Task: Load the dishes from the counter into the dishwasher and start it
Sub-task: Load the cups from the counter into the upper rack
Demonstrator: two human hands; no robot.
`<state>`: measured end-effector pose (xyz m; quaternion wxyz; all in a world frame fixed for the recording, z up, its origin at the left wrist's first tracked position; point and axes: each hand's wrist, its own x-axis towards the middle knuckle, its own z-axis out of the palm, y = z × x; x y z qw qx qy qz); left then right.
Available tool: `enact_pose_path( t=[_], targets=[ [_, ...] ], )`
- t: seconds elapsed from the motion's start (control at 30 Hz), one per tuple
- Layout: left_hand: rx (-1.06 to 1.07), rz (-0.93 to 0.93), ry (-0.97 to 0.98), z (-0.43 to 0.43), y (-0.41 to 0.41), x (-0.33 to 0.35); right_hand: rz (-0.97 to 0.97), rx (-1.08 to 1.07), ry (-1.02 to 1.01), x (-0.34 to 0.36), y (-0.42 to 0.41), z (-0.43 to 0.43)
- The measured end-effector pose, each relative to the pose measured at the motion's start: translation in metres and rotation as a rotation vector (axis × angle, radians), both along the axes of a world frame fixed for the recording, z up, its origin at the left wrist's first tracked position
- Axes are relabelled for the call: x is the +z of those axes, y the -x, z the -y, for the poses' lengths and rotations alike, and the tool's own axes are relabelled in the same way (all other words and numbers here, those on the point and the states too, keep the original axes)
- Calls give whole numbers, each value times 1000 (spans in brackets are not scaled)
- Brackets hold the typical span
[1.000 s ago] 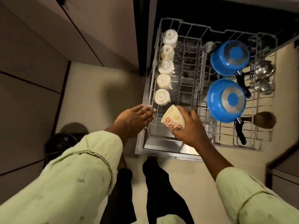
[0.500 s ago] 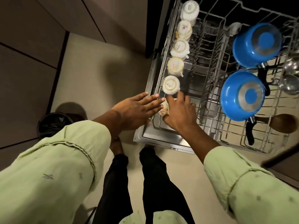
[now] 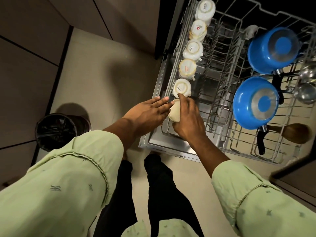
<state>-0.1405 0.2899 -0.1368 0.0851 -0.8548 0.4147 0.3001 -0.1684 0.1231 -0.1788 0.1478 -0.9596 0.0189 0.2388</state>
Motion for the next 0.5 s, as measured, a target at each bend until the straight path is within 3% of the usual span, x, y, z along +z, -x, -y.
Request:
enact_pose_path(
  t=[0.33, 0.5],
  targets=[
    [53, 23, -11, 6, 7, 4, -46, -157, 60, 13, 23, 13],
    [277, 42, 24, 8, 27, 9, -20, -166, 52, 39, 28, 3]
  ],
)
